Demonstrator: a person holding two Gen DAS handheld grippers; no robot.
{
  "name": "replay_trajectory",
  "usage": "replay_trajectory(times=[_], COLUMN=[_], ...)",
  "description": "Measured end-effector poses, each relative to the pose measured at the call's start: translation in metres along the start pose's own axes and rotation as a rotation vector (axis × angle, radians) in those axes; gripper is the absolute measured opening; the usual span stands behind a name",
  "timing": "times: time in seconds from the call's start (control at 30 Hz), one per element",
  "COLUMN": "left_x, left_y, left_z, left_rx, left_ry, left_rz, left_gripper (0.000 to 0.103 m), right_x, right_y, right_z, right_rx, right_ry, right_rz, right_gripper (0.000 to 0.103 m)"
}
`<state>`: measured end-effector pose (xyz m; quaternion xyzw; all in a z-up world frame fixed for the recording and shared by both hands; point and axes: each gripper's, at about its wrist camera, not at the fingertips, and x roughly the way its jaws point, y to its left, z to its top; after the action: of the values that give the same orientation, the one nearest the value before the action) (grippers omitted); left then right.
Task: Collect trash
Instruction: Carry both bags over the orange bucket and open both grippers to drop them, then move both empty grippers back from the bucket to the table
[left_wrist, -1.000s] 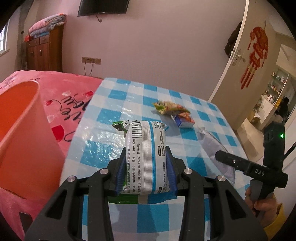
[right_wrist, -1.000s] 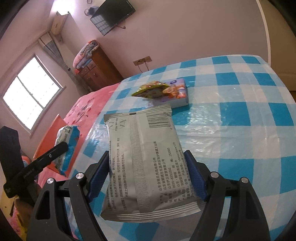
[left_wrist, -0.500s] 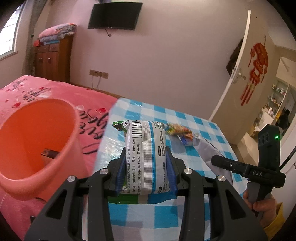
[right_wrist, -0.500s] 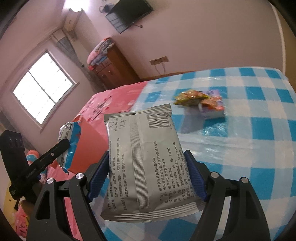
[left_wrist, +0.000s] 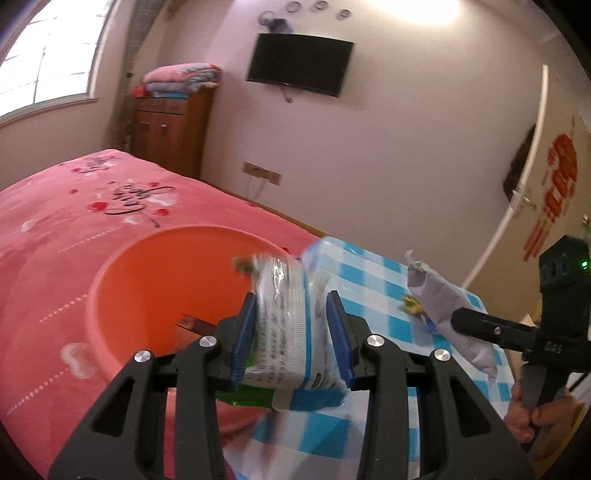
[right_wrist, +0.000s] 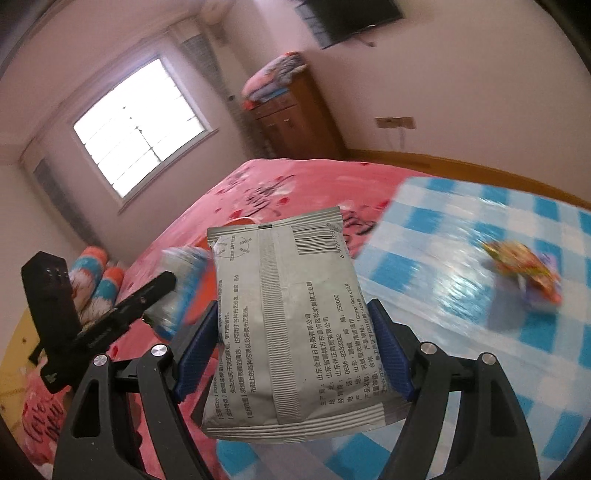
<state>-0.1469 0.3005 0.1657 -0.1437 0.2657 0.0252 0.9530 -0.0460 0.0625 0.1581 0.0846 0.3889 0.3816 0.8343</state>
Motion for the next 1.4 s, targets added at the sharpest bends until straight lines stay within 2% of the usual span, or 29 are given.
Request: replay_trajectory(times=[0.13, 0.27, 0.57, 0.67, 0.73, 0.83, 0.93, 1.0, 1.4], left_x=[-0.001, 0.008, 0.01, 0.008, 0.007, 0.005, 0.0, -0.001, 0.001], left_y=[0.018, 0.034, 0.055, 0.06, 0.061, 0.065, 0.066, 0.067, 0.043], left_z=[0.007, 0.005, -0.004, -0.006, -0.008, -0.009, -0.009, -0.009, -0.008], left_rx=[-0.033, -0.068, -0.107, -0.114, -0.111, -0.129, -0.125, -0.129, -0.062], left_ry=[-0.018, 0.0, 0.019, 0.019, 0.017, 0.014, 0.0, -0.008, -0.013], left_rz=[0.036, 0.06, 0.089, 0.119, 0.141, 0.153, 0.171, 0.179, 0.202], left_gripper=[0.04, 0.04, 0.041, 0.052, 0.054, 0.064, 0.068, 0.074, 0.084], right_x=[0.021, 0.044, 0.08, 0.092, 0.097, 0.096, 0.091, 0.084, 0.059], right_y=[0.032, 0.055, 0.081, 0.085, 0.085, 0.084, 0.081, 0.077, 0.042], right_z=[0.016, 0.028, 0.039, 0.044, 0.048, 0.048, 0.048, 0.045, 0.021], right_rx=[-0.059, -0.106, -0.152, -0.147, -0.131, -0.101, -0.108, -0.111, -0.072], right_ry=[0.015, 0.03, 0.062, 0.066, 0.062, 0.049, 0.02, -0.001, -0.041], right_rz=[0.041, 0.065, 0.096, 0.107, 0.119, 0.142, 0.112, 0.085, -0.026], right_gripper=[0.078, 0.078, 0.079, 0.08, 0.082, 0.086, 0.089, 0.089, 0.091])
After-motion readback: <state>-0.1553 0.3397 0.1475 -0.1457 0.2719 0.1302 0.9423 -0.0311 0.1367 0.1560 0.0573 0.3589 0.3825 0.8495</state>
